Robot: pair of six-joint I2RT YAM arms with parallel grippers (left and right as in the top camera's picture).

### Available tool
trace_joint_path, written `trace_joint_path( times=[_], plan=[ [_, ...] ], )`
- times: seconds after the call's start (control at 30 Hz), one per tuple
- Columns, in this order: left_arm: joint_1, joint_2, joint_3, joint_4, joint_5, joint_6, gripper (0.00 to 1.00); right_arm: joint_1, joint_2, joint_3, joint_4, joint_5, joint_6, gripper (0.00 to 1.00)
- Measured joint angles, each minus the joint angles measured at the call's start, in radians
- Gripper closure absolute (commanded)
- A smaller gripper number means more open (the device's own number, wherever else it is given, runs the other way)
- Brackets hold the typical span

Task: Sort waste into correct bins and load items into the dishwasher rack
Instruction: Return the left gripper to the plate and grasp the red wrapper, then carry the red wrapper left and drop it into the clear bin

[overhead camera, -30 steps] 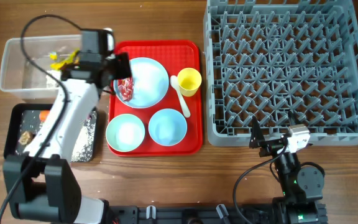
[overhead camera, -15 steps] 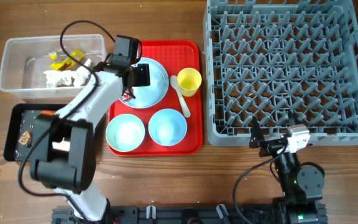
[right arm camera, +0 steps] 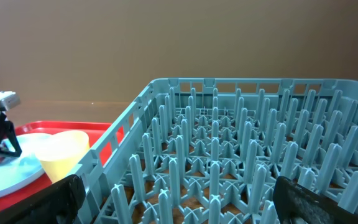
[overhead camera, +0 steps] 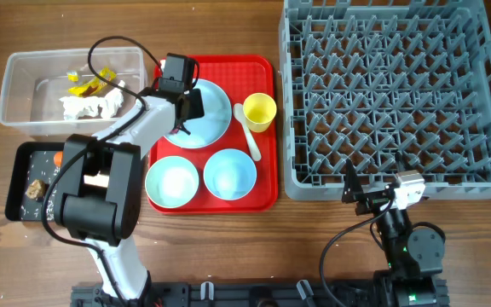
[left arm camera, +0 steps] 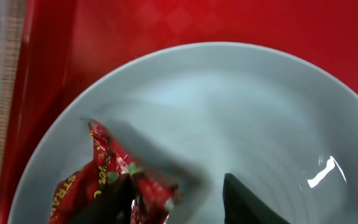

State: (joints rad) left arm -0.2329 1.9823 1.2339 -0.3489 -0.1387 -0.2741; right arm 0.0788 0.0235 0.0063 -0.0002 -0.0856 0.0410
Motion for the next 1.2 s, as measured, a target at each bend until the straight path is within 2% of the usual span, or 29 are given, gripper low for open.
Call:
trace_joint_path(
  times=[0.13, 0.17, 0.4, 0.63, 0.73, 0.87, 0.97, 1.2],
  plan=[
    [0.0, 0.0, 0.0, 0.002, -0.013, -0.006, 0.93, 0.0, 0.0, 0.0, 0.0, 0.0, 0.0, 0.0],
    [0.0, 0.0, 0.0, 0.003, -0.014, -0.001, 0.96, 0.0, 0.0, 0.0, 0.0, 0.0, 0.0, 0.0],
    [0.0, -0.073, 0.0, 0.011, -0.014, -0.005, 0.96, 0.0, 0.0, 0.0, 0.0, 0.0, 0.0, 0.0],
    [0.003, -0.393, 0.0, 0.018, -0.018, -0.005, 0.96, 0.0, 0.0, 0.0, 0.0, 0.0, 0.0, 0.0],
    [0.03, -0.481, 0.0, 0.028, -0.08, -0.005, 0.96, 0.0, 0.0, 0.0, 0.0, 0.0, 0.0, 0.0],
    [0.127, -0.507, 0.0, 0.04, -0.13, -0.005, 0.96, 0.0, 0.0, 0.0, 0.0, 0.0, 0.0, 0.0],
    [0.262, -0.489, 0.0, 0.047, -0.15, -0.022, 0.96, 0.0, 0.0, 0.0, 0.0, 0.0, 0.0, 0.0],
    [0.482, -0.342, 0.0, 0.126, -0.133, -0.043, 0.96, 0.0, 0.0, 0.0, 0.0, 0.0, 0.0, 0.0]
  ],
)
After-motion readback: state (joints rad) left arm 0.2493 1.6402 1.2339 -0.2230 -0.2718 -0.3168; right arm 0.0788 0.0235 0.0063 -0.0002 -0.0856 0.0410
